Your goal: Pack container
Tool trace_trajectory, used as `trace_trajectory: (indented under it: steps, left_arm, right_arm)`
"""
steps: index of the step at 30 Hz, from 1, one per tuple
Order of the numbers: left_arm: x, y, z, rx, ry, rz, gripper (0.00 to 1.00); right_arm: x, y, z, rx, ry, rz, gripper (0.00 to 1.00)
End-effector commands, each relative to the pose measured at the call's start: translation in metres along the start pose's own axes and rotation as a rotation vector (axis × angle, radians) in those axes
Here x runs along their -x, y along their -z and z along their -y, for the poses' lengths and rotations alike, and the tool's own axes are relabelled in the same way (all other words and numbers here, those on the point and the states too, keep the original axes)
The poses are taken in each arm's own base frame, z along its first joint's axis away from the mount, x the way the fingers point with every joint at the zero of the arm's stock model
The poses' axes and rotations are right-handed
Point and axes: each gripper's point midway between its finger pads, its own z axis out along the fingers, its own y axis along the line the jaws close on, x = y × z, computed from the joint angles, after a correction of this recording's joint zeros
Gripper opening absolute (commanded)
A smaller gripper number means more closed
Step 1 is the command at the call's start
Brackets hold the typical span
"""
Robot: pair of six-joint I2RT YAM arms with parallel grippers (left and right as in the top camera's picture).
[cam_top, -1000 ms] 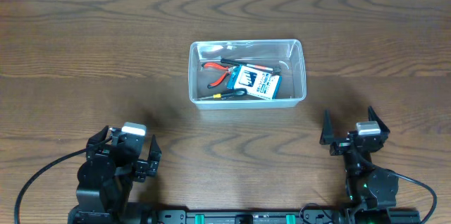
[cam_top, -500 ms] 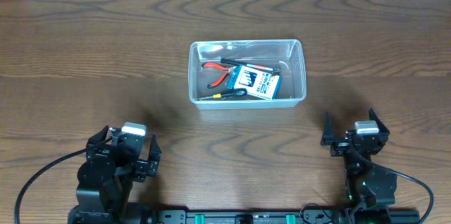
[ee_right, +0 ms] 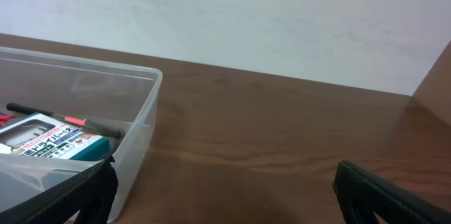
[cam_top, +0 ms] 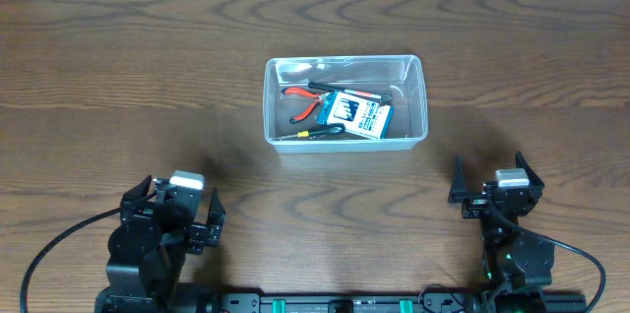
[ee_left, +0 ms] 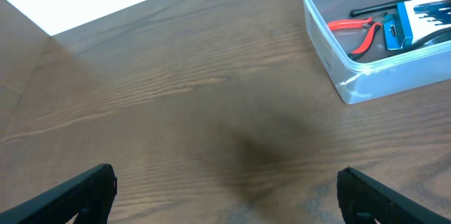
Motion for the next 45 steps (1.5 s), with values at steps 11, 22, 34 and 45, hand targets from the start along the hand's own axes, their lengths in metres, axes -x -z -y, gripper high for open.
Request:
trace_trajectory:
  steps: [11,22,34,45]
  left_arm:
    - [0.015,0.027,0.033,-0.198,0.225,0.167,0.98]
    - [0.049,-0.013,0.042,-0.226,0.239,0.505,0.98]
    - [0.024,-0.050,0.052,-0.189,0.168,0.565,0.98]
    - [-0.007,-0.069,0.062,-0.217,0.192,0.437,0.98]
  right_arm:
    - [0.000,0.000,0.001,-0.008,0.012,0.001,0.99]
    - [0.000,0.000,0.001,-0.008,0.012,0.001,0.99]
    - [0.000,0.000,0.001,-0.008,0.012,0.001,0.99]
    - [0.000,0.000,0.001,-0.008,0.012,0.001,0.99]
